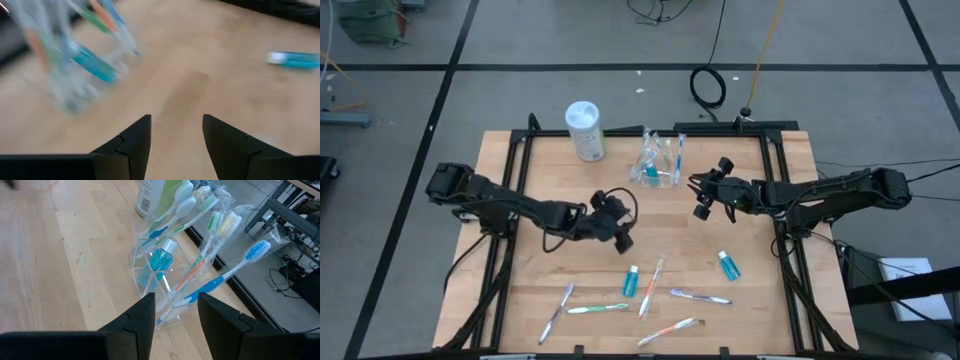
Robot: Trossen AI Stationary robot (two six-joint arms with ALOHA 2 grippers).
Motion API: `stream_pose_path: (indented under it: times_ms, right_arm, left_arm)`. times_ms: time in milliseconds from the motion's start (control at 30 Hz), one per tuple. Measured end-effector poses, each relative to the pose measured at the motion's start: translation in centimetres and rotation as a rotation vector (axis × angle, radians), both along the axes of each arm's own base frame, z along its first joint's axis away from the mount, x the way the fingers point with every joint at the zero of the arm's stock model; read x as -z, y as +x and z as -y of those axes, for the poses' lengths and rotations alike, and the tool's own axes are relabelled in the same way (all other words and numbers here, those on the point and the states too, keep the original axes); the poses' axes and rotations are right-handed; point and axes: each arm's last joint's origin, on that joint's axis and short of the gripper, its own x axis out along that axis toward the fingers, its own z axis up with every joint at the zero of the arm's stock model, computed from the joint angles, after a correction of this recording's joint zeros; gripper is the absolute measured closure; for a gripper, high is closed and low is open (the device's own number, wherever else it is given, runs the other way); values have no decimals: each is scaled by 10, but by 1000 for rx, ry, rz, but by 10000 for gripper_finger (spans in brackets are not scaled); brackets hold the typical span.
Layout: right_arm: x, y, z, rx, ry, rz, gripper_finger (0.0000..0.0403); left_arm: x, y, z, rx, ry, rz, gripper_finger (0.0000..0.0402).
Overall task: Pick & Place toothbrushing station
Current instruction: Put the blue mouthwash into the transparent organizer
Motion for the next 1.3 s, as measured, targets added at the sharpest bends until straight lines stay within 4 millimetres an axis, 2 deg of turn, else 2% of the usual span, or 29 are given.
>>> stream_pose_path:
  times_ms: [133, 333, 433, 633, 733, 933, 1100, 1300]
  right_arm:
    - [0, 0, 0, 0, 0, 0, 264]
    - [0, 0, 0, -5, -8, -6, 264]
    - [0, 0, 0, -5, -9, -6, 264]
    - [0, 0, 0, -5, -9, -6, 264]
    - [0, 0, 0, -6, -9, -6, 264]
    - [0, 0, 0, -10, -17, -12, 264]
    - [0, 0, 0, -10, -17, -12, 264]
    - [0, 0, 0, -10, -17, -12, 264]
  left_arm:
    - [-11, 1, 11, 75, -159, -39, 218]
    - [-10, -4, 32, 81, -348, -53, 218]
    - [0, -3, 44, 59, -399, -71, 218]
    - [35, 9, 61, 27, -528, -152, 218]
    - [49, 20, 66, 25, -548, -195, 218]
    - [63, 44, 76, 41, -608, -262, 218]
    - [65, 50, 78, -15, -597, -370, 218]
    - [53, 53, 74, 2, -532, -417, 218]
